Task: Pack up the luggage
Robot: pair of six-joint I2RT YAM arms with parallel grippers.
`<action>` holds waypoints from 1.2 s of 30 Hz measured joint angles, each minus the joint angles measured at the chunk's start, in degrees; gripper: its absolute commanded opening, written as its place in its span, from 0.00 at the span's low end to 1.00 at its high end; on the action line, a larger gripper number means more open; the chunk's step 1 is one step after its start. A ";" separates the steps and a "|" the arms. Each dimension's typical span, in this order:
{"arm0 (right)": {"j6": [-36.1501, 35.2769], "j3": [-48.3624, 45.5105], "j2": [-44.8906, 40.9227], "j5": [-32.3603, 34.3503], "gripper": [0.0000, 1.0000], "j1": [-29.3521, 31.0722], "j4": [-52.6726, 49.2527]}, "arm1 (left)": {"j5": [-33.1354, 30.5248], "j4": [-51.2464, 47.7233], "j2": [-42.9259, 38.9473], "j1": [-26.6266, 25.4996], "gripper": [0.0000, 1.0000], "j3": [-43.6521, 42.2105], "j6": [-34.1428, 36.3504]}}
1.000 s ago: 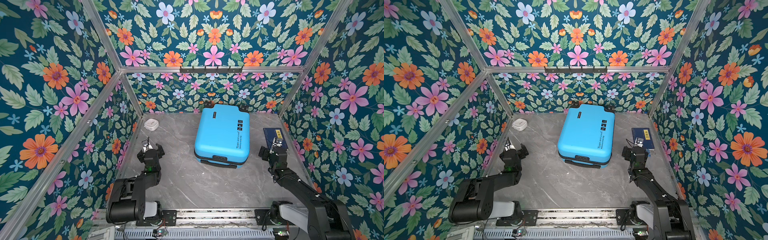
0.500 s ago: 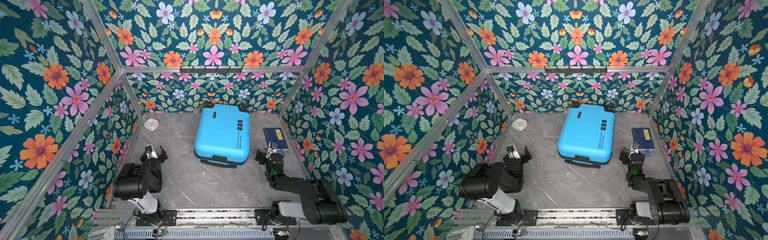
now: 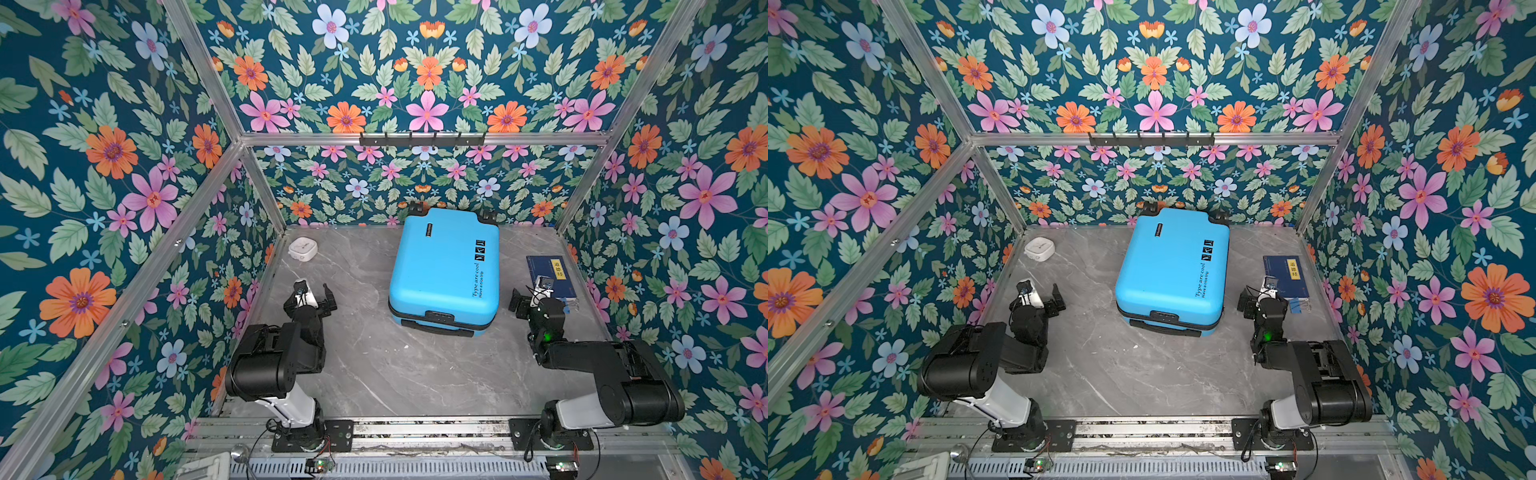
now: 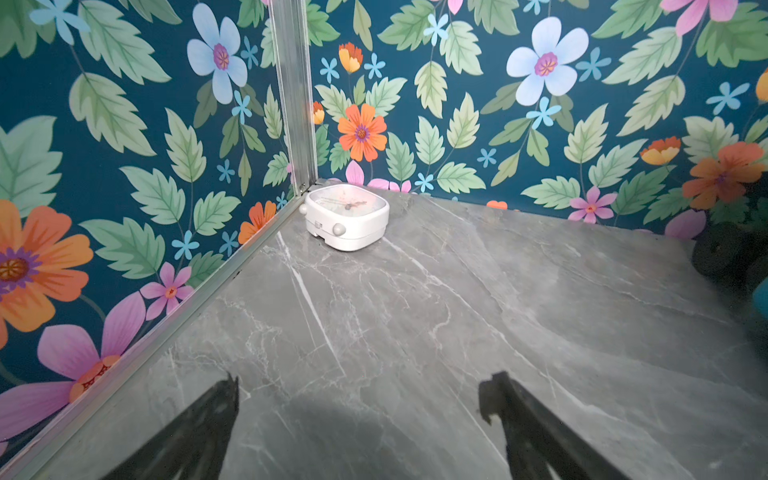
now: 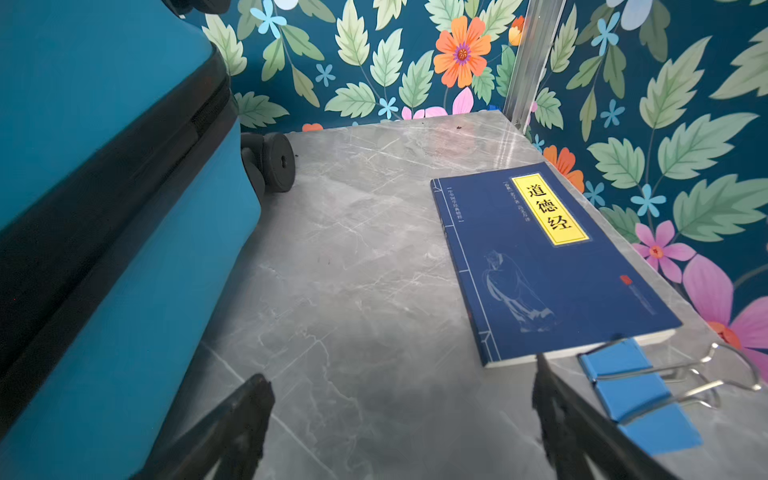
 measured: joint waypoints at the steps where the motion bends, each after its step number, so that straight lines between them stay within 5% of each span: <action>1: 0.00 0.07 0.00 0.00 0.99 0.00 -0.11 | 0.24 -0.33 0.00 0.00 1.00 0.00 0.09; 36: 0.00 0.07 -0.04 0.00 0.99 -0.11 -0.92 | -1.77 -1.18 0.00 -1.44 1.00 0.90 1.60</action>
